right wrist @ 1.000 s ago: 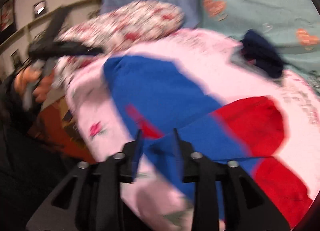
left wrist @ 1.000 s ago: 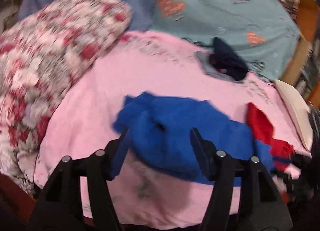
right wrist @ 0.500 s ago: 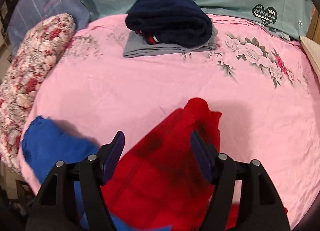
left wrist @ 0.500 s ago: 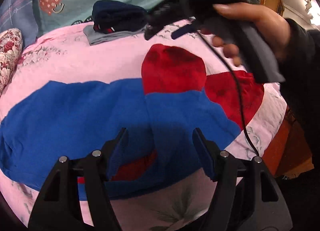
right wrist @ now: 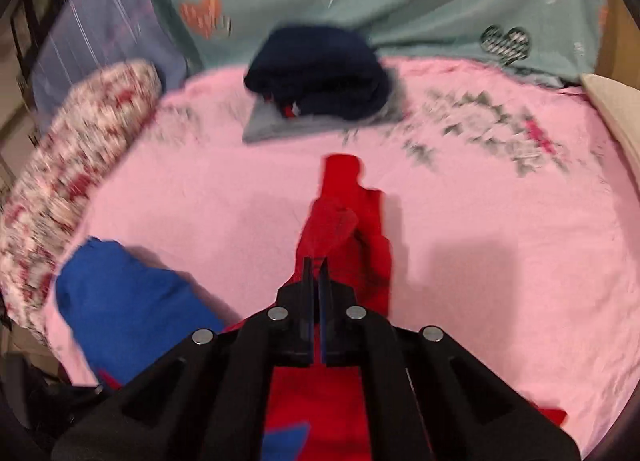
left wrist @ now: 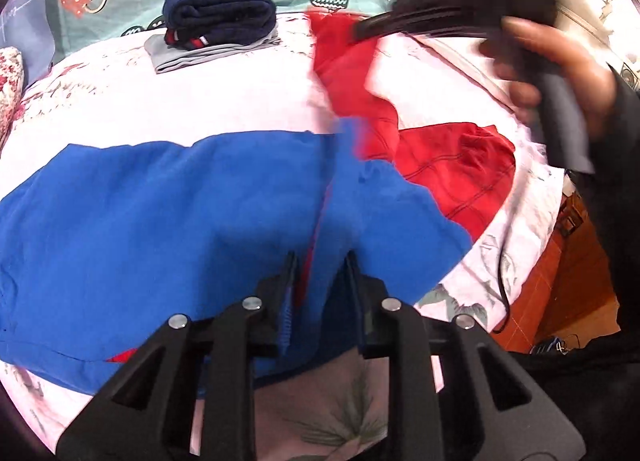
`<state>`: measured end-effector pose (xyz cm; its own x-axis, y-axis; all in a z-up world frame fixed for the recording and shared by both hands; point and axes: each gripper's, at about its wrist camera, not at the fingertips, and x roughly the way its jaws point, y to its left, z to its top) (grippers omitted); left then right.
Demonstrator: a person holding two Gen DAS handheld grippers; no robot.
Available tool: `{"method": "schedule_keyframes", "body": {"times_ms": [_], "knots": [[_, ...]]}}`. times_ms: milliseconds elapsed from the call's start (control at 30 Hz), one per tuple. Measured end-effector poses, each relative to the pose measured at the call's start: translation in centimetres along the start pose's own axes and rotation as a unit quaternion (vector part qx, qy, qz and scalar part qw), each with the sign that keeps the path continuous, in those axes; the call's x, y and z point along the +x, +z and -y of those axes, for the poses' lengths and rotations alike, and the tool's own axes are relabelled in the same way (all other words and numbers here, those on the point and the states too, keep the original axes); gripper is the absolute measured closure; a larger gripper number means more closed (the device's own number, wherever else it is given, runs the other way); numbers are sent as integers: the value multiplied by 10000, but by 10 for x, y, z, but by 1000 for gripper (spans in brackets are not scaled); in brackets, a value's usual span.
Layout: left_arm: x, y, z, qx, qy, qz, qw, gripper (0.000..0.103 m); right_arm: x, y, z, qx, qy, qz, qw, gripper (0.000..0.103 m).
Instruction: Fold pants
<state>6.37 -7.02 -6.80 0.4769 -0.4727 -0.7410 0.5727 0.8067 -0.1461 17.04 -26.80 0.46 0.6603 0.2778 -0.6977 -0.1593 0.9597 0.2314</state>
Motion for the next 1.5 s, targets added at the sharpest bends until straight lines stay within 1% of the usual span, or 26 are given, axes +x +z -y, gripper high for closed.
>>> {"method": "schedule_keyframes", "body": {"times_ms": [67, 133, 200, 300, 400, 467, 500, 567, 600, 633, 667, 700, 767, 800, 867, 967, 1033, 1100, 1133, 1167, 1233, 1267, 1333, 1367, 1433, 1500], "knots": [[-4, -1, 7, 114, -81, 57, 9999, 80, -49, -21, 19, 227, 167, 435, 9987, 102], [-9, -3, 16, 255, -138, 99, 9995, 80, -87, -55, 36, 428, 102, 720, 9964, 102], [-11, -4, 26, 441, -203, 123, 9987, 80, -104, -87, 49, 574, -122, 865, 9945, 102], [-2, -4, 33, 508, -238, -19, 9984, 80, -101, -146, 79, 1121, -284, 808, 9900, 102], [8, -5, 34, 442, -151, -221, 9987, 80, -76, -184, 105, 1781, -43, 526, 9826, 95], [9, -6, 35, 438, -88, -244, 9987, 79, -76, -189, 110, 1975, 75, 550, 9787, 69], [10, -5, 35, 431, -72, -244, 9987, 79, -80, -188, 109, 2025, 105, 630, 9772, 61], [9, -6, 34, 400, -57, -244, 9989, 78, -96, -178, 111, 2098, -8, 877, 9738, 29], [10, -5, 33, 386, -54, -247, 9989, 78, -101, -173, 113, 2117, -117, 947, 9727, 24], [10, -5, 32, 371, -46, -248, 9990, 78, -104, -167, 116, 2164, -253, 920, 9716, 15], [11, -4, 33, 361, -37, -249, 9990, 78, -99, -161, 122, 2257, -407, 721, 9707, 14], [11, -4, 33, 351, -22, -248, 9991, 78, -89, -159, 129, 2393, -453, 457, 9688, 15], [9, -3, 33, 317, 14, -196, 9993, 78, -69, -156, 135, 2489, -162, 111, 9683, 70], [7, -1, 34, 291, 44, -130, 9995, 77, -66, -153, 133, 2377, -60, 122, 9712, 75], [-3, 6, 29, 210, 146, 96, 9996, 76, -73, -135, 122, 2115, 187, 460, 9761, 82], [-24, 23, 19, -4, 267, 443, 9987, 76, -102, -97, 99, 1686, 707, 1183, 9760, 84], [-42, 31, 14, -102, 337, 744, 9966, 76, -125, -80, 87, 1387, 1017, 1714, 9701, 84], [-51, 29, 14, -116, 392, 940, 9947, 65, -138, -77, 87, 1165, 1164, 2155, 9625, 84], [-49, 26, 15, -98, 413, 941, 9947, 51, -134, -79, 94, 1230, 1102, 2105, 9635, 84], [-43, 23, 17, -64, 434, 853, 9954, 48, -121, -84, 105, 1384, 846, 1829, 9696, 84], [-19, 17, 18, -69, 363, 444, 9983, 48, -86, -104, 134, 1757, 159, 1108, 9780, 84], [-8, 13, 20, -66, 268, 242, 9993, 55, -74, -114, 146, 1961, -5, 857, 9768, 83], [8, 8, 27, 67, 264, -30, 9996, 58, -56, -136, 168, 2282, -202, 335, 9728, 76], [11, 7, 30, 135, 277, -70, 9995, 58, -53, -144, 172, 2380, -204, 236, 9708, 66], [10, 9, 31, 174, 259, -28, 9995, 58, -63, -151, 172, 2381, -261, 342, 9703, 62], [9, 13, 29, 168, 257, -8, 9995, 57, -74, -151, 163, 2255, -330, 407, 9728, 61]]}}
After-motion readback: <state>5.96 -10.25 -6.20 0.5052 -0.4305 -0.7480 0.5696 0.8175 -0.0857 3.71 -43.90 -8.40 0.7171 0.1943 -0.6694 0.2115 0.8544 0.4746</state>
